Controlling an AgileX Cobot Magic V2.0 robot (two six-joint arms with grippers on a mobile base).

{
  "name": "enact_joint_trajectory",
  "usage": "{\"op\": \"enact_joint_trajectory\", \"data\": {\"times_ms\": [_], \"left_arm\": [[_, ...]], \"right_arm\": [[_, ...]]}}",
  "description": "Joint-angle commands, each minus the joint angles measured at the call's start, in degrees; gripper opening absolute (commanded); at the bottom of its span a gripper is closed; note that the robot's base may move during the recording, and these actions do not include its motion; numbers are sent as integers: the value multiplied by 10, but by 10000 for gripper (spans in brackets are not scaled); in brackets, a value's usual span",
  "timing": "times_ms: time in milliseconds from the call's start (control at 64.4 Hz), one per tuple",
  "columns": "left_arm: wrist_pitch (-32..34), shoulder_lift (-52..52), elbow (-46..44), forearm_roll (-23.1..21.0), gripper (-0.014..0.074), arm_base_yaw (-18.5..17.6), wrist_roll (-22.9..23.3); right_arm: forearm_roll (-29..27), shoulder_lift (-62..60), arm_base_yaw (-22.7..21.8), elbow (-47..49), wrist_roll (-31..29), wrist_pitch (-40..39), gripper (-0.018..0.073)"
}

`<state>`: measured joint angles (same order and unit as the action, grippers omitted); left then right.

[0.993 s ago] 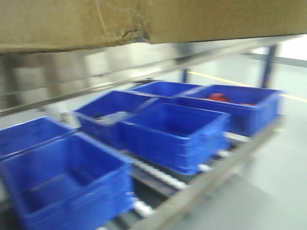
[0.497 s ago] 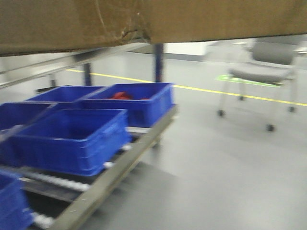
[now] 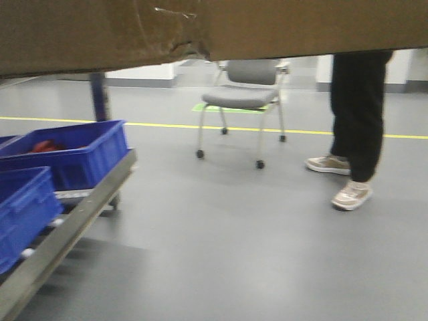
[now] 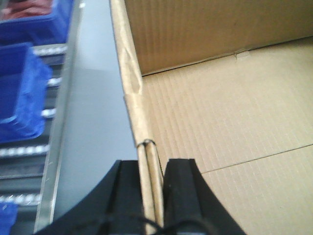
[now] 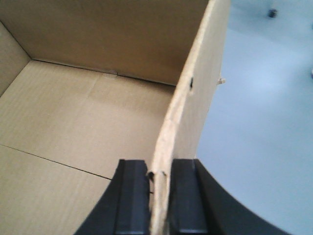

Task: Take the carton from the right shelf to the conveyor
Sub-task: 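Hold the carton in both grippers while the base drives to the conveyor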

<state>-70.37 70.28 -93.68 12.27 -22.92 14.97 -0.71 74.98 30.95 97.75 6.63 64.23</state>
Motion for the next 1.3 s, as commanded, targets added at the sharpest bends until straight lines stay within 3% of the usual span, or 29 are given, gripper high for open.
{"op": "enact_joint_trajectory", "data": {"times_ms": [0,1288], "left_arm": [[4,-4,-2,-1,-19,-3,-8],[4,-4,-2,1,-19,-3,-8]], "right_arm": [[-2,-9,2,5,-11,-43,-61],[-6,-9,2,5,-11,-43,-61]]}}
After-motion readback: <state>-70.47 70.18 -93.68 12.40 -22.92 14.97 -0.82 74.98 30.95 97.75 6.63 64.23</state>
